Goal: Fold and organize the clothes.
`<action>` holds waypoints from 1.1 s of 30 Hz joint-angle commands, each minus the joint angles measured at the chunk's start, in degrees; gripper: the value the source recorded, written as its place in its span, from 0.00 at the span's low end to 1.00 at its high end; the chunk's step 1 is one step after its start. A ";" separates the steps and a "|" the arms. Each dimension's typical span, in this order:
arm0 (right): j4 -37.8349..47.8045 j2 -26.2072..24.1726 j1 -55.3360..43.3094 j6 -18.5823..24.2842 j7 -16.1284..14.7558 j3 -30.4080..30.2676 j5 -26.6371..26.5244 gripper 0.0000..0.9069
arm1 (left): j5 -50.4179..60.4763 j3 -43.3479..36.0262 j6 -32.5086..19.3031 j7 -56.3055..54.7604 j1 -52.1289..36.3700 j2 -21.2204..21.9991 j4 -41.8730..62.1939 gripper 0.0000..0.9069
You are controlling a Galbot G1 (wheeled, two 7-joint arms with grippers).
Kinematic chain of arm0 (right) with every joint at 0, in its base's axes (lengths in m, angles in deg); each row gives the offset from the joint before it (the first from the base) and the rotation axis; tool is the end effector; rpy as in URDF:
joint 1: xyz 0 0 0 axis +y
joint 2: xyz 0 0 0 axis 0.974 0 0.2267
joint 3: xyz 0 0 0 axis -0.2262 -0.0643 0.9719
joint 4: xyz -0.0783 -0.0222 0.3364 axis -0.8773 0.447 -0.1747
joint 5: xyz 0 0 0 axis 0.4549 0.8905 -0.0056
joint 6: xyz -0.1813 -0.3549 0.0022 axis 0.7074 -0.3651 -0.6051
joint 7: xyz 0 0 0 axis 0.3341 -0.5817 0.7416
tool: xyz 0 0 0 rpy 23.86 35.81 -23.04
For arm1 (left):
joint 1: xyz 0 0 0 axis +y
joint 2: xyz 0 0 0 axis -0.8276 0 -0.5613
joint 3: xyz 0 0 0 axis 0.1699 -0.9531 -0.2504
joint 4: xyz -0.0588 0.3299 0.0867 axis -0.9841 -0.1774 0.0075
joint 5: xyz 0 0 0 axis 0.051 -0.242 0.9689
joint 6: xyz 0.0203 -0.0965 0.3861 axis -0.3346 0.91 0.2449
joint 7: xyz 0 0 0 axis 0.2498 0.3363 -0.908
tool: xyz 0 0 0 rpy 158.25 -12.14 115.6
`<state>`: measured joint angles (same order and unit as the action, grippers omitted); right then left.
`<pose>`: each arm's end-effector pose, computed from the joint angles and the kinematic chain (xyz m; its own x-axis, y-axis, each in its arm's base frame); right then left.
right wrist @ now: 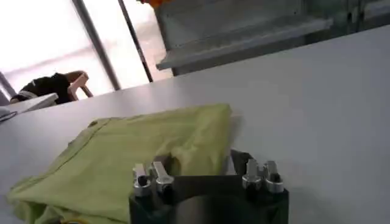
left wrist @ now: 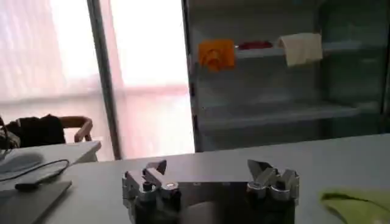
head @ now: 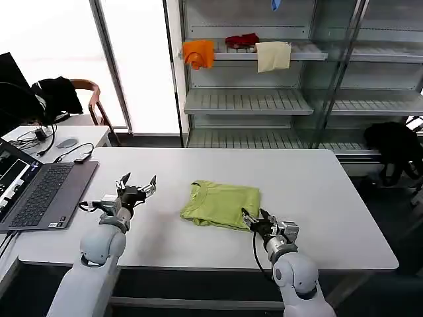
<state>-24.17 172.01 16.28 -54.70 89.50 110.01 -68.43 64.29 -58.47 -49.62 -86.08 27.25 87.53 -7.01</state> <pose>0.3687 0.0258 -0.2689 -0.9019 -0.2281 0.3668 -0.1316 0.9539 0.2696 0.4266 0.0744 -0.2414 -0.9838 0.0502 0.1720 0.0663 0.9938 0.0897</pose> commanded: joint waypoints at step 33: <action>-1.95 -3.97 -0.32 -0.46 -1.79 0.45 2.14 1.00 | 0.96 3.55 -1.56 1.56 3.71 -0.20 -0.21 1.00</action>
<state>-20.53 169.33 11.14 -55.18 87.77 110.65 -67.53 65.01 -55.20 -51.10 -84.71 30.55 87.24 -6.88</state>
